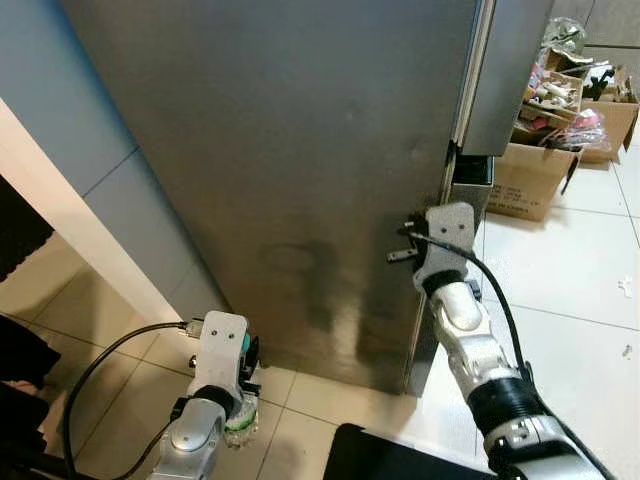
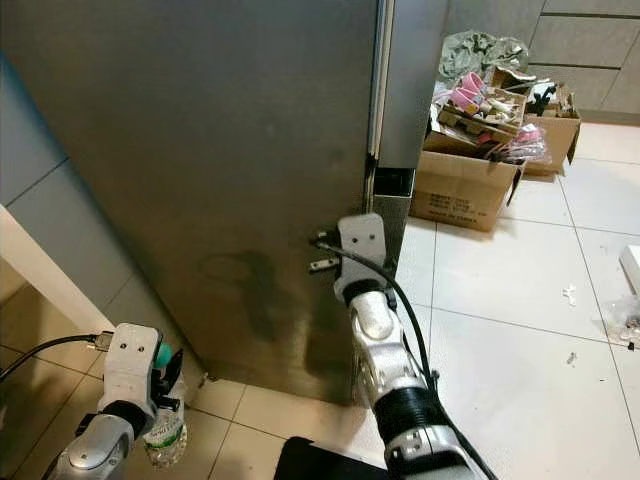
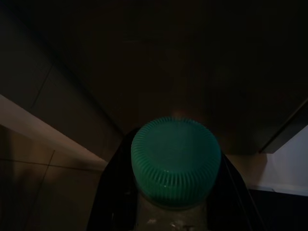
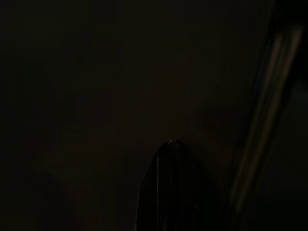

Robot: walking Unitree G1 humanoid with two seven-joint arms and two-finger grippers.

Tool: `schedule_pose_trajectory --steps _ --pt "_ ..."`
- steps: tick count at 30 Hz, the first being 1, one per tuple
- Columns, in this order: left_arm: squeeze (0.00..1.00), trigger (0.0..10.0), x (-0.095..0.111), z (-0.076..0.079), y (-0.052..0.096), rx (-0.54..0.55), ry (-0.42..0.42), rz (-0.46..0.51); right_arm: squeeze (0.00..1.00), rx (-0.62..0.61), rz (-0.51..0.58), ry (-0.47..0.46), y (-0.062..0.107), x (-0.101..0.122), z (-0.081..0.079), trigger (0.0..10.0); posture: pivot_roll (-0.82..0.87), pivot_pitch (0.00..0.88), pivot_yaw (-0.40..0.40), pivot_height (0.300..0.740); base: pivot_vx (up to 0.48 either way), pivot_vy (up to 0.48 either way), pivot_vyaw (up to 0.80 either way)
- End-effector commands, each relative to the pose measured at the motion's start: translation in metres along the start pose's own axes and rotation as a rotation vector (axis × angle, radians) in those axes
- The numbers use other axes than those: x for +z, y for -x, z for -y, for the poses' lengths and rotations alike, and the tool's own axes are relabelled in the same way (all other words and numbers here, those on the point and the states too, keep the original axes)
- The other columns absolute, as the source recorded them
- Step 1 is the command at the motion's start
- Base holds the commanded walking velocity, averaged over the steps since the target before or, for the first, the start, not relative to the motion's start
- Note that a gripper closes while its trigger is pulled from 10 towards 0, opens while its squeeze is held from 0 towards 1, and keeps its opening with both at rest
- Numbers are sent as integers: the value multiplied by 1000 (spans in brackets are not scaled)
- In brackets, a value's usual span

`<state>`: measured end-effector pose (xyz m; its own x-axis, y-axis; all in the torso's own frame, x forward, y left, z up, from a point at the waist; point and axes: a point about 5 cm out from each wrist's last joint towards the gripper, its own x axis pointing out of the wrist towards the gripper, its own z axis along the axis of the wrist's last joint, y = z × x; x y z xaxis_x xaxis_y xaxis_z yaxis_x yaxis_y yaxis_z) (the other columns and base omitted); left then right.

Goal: Restocking fridge

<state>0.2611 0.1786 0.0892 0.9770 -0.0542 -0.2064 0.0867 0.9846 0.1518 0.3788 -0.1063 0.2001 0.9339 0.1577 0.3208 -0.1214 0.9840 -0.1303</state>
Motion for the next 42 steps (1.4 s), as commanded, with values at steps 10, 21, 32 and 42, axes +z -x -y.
schedule_pose_trajectory --steps 10,21,32,42 --pt "0 10000 -7 -2 3 2 -12 -32 0 -63 65 120 -7 15 -2 10000 -58 209 109 740 0 0 0" --pt "0 10000 -8 0 2 -12 -10 -37 0 -133 48 91 25 -2 -6 10000 -74 212 115 740 0 0 0" --pt "0 10000 -6 1 0 -16 -11 -31 0 -219 43 81 11 5 23 10000 -68 210 115 740 0 0 0" --pt "0 10000 -6 1 1 -16 -7 -31 0 -197 -24 33 -2 0 31 10000 -60 215 116 740 0 0 0"
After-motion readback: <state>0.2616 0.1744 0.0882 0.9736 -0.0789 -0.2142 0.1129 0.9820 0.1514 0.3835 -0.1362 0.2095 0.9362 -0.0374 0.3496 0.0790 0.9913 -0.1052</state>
